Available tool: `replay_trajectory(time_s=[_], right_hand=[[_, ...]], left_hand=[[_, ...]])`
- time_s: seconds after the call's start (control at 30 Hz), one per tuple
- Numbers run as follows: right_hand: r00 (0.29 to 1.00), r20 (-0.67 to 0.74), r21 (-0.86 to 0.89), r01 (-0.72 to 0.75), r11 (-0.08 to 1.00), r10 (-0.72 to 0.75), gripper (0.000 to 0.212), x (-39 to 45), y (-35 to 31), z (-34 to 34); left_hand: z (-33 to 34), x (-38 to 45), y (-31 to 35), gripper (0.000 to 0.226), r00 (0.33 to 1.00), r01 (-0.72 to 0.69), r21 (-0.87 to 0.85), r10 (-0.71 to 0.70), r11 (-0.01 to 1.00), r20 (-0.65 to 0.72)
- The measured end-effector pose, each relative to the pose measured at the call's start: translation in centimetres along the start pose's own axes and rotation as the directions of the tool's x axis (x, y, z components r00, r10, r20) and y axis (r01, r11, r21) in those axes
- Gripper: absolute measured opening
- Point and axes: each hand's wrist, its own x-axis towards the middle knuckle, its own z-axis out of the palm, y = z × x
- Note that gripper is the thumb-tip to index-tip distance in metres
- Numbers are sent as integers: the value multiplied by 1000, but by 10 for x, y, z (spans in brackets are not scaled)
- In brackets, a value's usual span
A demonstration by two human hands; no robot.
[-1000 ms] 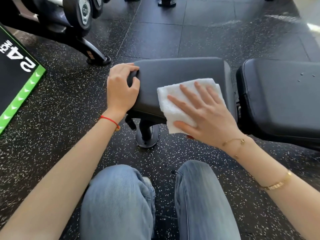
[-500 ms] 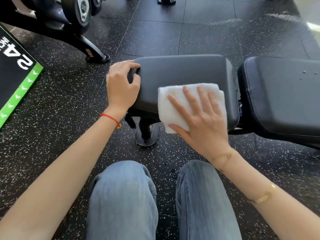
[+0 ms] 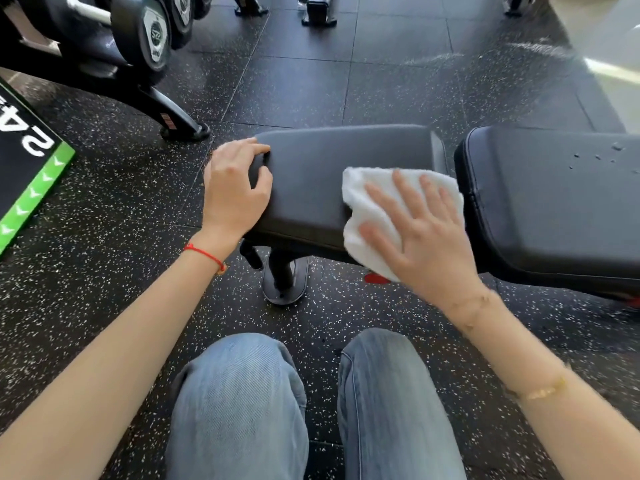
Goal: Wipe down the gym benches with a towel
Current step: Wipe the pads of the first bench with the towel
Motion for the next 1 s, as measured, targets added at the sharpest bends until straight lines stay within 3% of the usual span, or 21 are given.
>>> replay_trajectory(time_s=[0.07,0.13,0.33,0.53,0.67,0.77,0.83,1.0], right_hand=[[991,84,109,-111,988,102,59,36,7,-7],[973,151,82,-189,978,175,58,56,9,-9],[996,79,121,-48,992,39,60,8,3,-7],[972,151,84,-192,978,178,56,118,28,1],[981,194,72,7,997,-21,57,154,-18,6],[975,137,88,162,983,-173,56,123,-31,7],[975,107,95,185,978,-195,55,100,-13,5],[986,164,89,-17,996,2,56,120,29,-3]], left_hand=[[0,0,3,36,1000,5,19,-5,1000,13],[1,-1,7,40,999,20,43,-21,999,34],[9,-10,17,47,999,2,177,-10,984,43],[10,-10,18,46,1000,-2,177,0,984,8],[9,-8,18,44,1000,14,168,-12,986,-11],[8,-9,18,43,1000,19,138,-16,990,-24],[7,-9,18,42,1000,17,135,-14,991,-25],[9,-9,18,43,999,26,141,-23,990,-23]])
